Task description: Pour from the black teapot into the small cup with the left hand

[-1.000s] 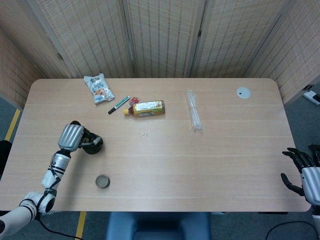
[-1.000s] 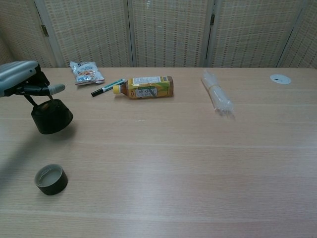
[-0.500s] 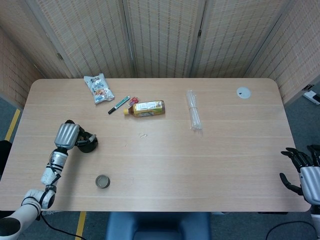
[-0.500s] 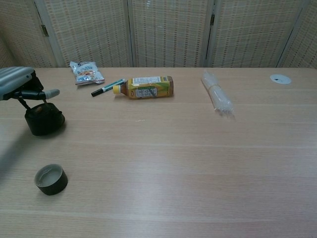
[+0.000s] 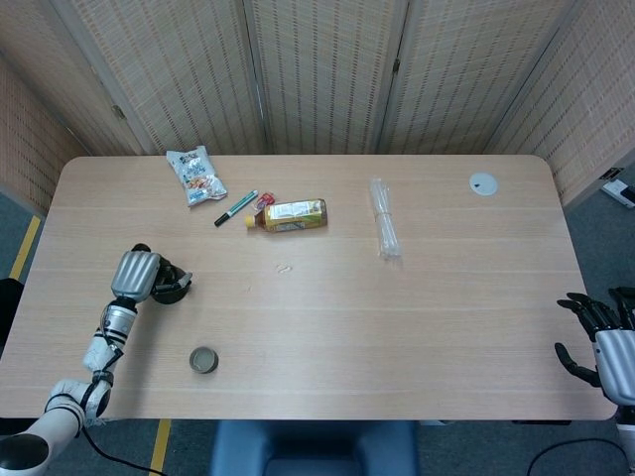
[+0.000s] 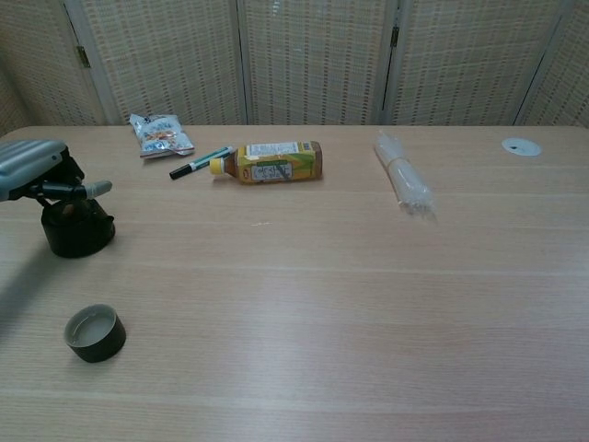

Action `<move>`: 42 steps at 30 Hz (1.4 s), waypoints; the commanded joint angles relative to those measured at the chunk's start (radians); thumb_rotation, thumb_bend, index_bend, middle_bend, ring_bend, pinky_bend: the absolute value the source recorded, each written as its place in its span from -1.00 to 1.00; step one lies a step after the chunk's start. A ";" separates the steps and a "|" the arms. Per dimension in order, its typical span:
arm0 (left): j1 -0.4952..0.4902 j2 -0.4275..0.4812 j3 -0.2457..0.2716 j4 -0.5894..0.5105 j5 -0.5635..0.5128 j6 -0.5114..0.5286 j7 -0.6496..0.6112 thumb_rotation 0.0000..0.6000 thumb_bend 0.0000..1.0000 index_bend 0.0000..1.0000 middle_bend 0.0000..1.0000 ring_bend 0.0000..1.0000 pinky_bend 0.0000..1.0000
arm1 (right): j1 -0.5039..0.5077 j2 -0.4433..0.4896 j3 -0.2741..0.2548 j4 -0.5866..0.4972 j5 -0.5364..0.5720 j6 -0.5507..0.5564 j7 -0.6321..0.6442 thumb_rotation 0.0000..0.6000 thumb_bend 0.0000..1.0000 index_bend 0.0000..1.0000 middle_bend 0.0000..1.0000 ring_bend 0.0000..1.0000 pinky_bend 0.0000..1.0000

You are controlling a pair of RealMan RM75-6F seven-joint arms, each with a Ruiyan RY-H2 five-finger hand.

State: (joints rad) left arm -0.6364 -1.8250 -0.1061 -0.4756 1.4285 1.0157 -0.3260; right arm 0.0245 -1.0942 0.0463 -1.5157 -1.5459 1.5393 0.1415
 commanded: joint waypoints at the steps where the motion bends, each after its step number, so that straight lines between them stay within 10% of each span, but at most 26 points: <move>1: 0.002 0.005 0.001 -0.009 -0.003 -0.010 0.004 -0.42 -0.46 0.69 0.80 0.40 -0.40 | 0.000 -0.001 0.000 0.002 0.000 0.000 0.002 1.00 -0.29 -0.54 -0.55 -0.55 -1.00; 14: 0.017 0.046 -0.017 -0.088 -0.029 -0.013 0.014 -0.43 -0.46 -0.01 0.00 -0.30 -0.77 | 0.002 -0.002 0.001 0.009 -0.004 0.001 0.011 1.00 -0.29 -0.54 -0.54 -0.55 -1.00; 21: 0.038 0.115 -0.064 -0.223 -0.068 0.039 0.027 -0.42 -0.46 -0.05 -0.04 -0.29 -0.77 | 0.007 0.018 -0.004 -0.004 -0.011 -0.010 0.009 1.00 -0.30 -0.54 -0.54 -0.55 -1.00; 23: 0.055 0.158 -0.084 -0.310 -0.096 0.050 0.057 -0.14 -0.46 -0.05 -0.04 -0.28 -0.78 | 0.013 0.033 -0.012 -0.012 -0.019 -0.026 0.019 1.00 -0.29 -0.54 -0.54 -0.55 -1.00; 26: 0.090 0.251 -0.105 -0.486 -0.150 0.050 0.140 0.93 -0.46 -0.02 -0.04 -0.26 -0.79 | 0.025 0.054 -0.023 -0.017 -0.035 -0.049 0.046 1.00 -0.29 -0.54 -0.54 -0.55 -1.00; 42: 0.348 0.495 0.009 -0.984 -0.103 0.368 0.382 1.00 -0.43 -0.07 -0.04 -0.28 -0.80 | 0.064 0.016 -0.034 0.076 -0.065 -0.081 0.195 1.00 -0.29 -0.54 -0.52 -0.54 -1.00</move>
State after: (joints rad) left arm -0.3312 -1.3616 -0.1289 -1.4145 1.3018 1.3396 0.0295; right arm 0.0881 -1.0737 0.0136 -1.4439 -1.6092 1.4558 0.3332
